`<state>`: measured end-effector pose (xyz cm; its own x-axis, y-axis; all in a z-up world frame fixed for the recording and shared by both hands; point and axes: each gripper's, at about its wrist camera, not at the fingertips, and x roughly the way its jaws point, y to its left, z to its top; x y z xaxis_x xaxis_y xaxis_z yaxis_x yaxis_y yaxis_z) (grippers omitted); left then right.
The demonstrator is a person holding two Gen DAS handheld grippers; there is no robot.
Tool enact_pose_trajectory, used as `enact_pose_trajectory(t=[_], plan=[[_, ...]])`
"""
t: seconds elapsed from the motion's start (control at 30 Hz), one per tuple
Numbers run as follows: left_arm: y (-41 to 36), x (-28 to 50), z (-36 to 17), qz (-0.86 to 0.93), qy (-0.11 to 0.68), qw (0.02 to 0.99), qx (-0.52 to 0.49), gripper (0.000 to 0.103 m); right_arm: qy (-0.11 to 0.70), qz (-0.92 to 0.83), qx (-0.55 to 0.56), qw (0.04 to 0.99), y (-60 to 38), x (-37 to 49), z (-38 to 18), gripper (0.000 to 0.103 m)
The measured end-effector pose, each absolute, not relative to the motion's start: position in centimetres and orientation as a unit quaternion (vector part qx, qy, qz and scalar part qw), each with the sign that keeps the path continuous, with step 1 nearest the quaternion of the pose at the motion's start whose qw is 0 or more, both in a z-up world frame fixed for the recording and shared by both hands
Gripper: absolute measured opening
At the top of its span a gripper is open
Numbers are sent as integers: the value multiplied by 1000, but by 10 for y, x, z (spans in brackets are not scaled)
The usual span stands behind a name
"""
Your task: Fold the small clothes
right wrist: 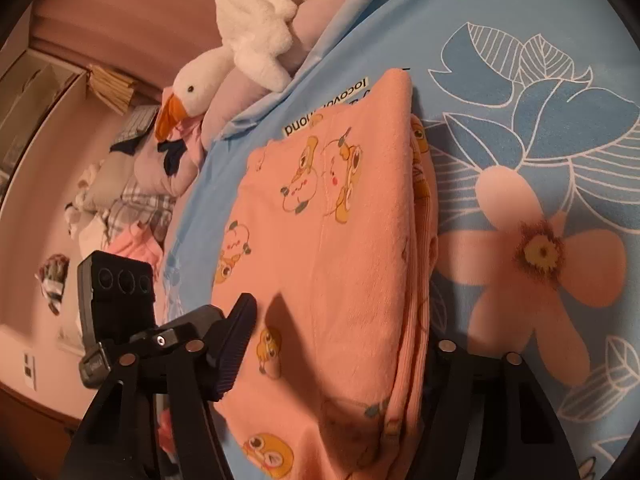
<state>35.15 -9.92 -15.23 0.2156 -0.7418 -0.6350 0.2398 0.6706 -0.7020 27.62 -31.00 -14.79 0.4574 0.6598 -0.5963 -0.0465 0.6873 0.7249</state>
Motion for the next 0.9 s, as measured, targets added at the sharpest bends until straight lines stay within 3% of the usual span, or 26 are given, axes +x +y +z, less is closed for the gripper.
enact_pose_trajectory(t=[0.03, 0.1, 0.2, 0.4, 0.9], plan=[[-99, 350, -152, -325, 532, 747, -231, 73, 469, 220, 325, 791, -309, 276, -148, 59], [-99, 346, -151, -306, 532, 762, -206, 49, 469, 206, 310, 801, -308, 273, -147, 48], [-90, 340, -154, -291, 529, 772, -198, 33, 462, 201, 300, 810, -307, 265, -144, 34], [-92, 321, -137, -288, 513, 790, -172, 27, 435, 197, 265, 838, -290, 248, -124, 27], [-79, 253, -98, -275, 497, 811, -141, 27, 407, 216, 210, 863, -255, 192, -81, 27]])
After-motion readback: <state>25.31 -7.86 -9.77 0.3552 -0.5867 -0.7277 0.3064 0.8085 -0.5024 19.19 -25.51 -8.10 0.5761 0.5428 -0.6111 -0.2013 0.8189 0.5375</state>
